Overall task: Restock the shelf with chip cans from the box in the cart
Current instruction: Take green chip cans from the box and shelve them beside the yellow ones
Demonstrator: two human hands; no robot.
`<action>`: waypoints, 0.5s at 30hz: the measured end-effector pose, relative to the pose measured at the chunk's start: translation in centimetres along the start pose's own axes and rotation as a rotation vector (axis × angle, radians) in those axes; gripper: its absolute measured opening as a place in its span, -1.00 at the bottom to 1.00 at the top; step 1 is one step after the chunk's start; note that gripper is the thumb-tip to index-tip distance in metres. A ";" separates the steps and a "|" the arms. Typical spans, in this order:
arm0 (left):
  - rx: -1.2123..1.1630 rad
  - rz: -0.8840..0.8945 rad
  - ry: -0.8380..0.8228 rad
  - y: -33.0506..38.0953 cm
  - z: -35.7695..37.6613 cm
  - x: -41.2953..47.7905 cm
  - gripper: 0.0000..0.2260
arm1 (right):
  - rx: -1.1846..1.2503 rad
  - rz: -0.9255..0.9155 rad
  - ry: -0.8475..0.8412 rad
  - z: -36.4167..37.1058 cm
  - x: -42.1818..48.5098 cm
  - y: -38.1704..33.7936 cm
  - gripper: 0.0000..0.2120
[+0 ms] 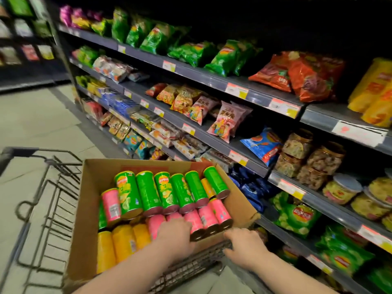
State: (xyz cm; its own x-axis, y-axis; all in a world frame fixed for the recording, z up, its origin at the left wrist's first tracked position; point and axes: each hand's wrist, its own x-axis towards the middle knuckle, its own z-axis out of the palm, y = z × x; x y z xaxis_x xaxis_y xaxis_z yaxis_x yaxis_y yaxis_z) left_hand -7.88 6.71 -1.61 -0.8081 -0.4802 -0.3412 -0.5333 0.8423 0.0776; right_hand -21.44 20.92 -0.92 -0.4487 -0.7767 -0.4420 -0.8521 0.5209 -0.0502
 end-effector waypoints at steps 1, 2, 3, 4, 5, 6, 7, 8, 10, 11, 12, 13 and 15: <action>-0.003 -0.009 -0.005 -1.1 0.1 0.1 -0.57 | 0.005 -0.005 -0.006 0.0 0.7 -0.8 -0.65; -0.003 -0.017 -0.010 -2.2 0.1 0.2 -0.57 | 0.012 -0.011 -0.014 0.0 1.2 -1.6 -0.66; 0.001 -0.022 -0.020 -3.1 0.3 0.3 -0.57 | 0.017 -0.015 -0.023 0.0 1.7 -2.2 -0.66; 0.002 -0.027 -0.026 -4.0 0.4 0.5 -0.56 | 0.020 -0.016 -0.030 0.0 2.2 -2.8 -0.66; 0.000 -0.032 -0.030 -4.8 0.6 0.7 -0.56 | 0.021 -0.016 -0.031 0.0 2.6 -3.2 -0.66; -0.009 -0.040 -0.031 -5.4 0.8 0.9 -0.56 | 0.022 -0.012 -0.032 -0.1 3.0 -3.5 -0.66; -0.023 -0.046 -0.033 -5.9 0.9 1.1 -0.55 | 0.024 -0.006 -0.034 -0.2 3.4 -3.6 -0.65; -0.037 -0.050 -0.034 -6.3 1.0 1.4 -0.56 | 0.025 0.000 -0.038 -0.4 3.9 -3.7 -0.64; -0.057 -0.057 -0.033 -6.8 1.4 2.1 -0.57 | 0.023 0.012 -0.046 -0.7 4.8 -3.6 -0.61; -0.067 -0.063 -0.034 -6.9 1.5 2.4 -0.57 | 0.018 0.017 -0.051 -0.9 5.4 -3.4 -0.61; -0.080 -0.071 -0.036 -7.1 1.5 2.6 -0.57 | 0.009 0.022 -0.057 -1.1 6.0 -3.2 -0.61; -0.092 -0.081 -0.038 -7.2 1.5 2.9 -0.57 | 0.002 0.027 -0.063 -1.3 6.7 -2.9 -0.62; -0.109 -0.104 -0.051 -7.6 1.4 3.5 -0.56 | 0.008 0.029 -0.070 -1.8 8.3 -2.4 -0.62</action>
State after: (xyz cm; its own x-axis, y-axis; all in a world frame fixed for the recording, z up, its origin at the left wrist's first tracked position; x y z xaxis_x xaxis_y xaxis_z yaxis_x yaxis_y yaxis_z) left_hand -6.28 -1.03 -4.70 -0.7348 -0.5479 -0.3999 -0.6397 0.7558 0.1398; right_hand -23.57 12.60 -2.83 -0.4531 -0.7345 -0.5052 -0.8368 0.5459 -0.0431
